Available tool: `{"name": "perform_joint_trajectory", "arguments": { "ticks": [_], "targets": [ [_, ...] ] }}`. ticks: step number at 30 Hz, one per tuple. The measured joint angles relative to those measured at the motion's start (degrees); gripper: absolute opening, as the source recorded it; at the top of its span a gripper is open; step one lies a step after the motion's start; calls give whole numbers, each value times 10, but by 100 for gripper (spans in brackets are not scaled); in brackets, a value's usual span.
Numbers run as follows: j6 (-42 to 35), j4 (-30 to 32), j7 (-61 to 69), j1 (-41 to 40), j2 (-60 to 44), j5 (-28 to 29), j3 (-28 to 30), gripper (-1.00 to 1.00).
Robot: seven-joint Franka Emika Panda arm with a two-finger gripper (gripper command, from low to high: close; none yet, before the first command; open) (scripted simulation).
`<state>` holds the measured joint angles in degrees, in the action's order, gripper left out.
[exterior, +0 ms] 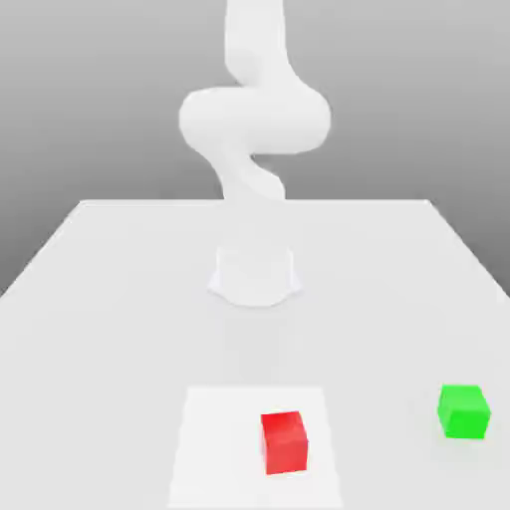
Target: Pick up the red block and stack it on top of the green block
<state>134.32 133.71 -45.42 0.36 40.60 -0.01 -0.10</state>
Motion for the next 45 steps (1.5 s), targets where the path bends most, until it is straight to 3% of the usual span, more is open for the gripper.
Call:
{"name": "perform_joint_trajectory", "arguments": {
  "ticks": [21,27,28,35,40,45],
  "targets": [
    [214,162,32,27,-440,3,-13,0],
    [310,157,29,31,-564,11,-9,0],
    [323,155,28,32,-580,12,-8,-100],
    [324,155,27,31,-581,13,-9,-100],
    [247,168,31,26,-491,8,-15,-100],
    [198,150,74,95,-461,14,-82,-100]
  ]
}}
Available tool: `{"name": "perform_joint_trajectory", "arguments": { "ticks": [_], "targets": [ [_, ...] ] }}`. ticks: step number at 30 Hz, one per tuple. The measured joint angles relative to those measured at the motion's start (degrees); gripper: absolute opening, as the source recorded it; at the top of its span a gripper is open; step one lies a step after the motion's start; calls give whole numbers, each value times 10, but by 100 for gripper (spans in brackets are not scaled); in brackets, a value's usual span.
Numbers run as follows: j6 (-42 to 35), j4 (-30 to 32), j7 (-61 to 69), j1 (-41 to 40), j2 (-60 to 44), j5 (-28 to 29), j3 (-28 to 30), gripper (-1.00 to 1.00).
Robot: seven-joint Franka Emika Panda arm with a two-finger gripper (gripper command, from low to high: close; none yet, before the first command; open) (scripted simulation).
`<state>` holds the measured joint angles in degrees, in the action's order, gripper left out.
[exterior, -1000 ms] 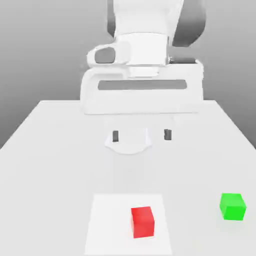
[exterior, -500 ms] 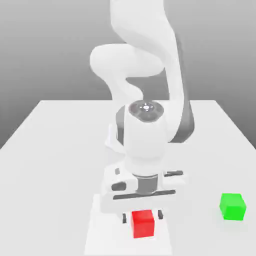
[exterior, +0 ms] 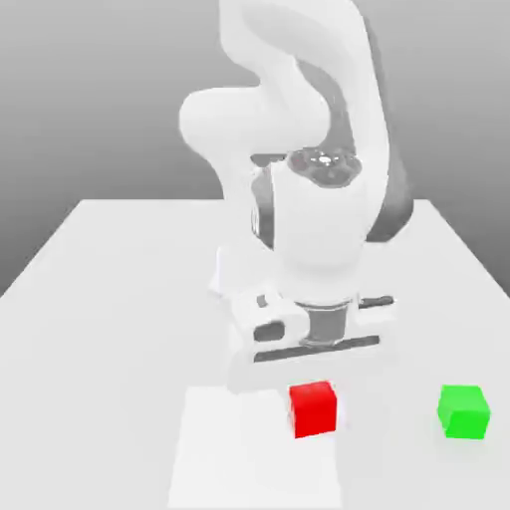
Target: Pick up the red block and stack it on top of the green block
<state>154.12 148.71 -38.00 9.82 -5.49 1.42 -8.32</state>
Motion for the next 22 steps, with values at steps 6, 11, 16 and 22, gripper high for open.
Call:
{"name": "perform_joint_trajectory", "arguments": {
  "ticks": [6,11,16,22],
  "targets": [
    [-36,-32,59,112,3,14,-77,-100],
    [40,-40,22,131,-85,75,-55,100],
    [40,-40,22,131,-85,75,-55,100],
    [-22,-36,56,123,-16,28,-71,100]
  ]
}}
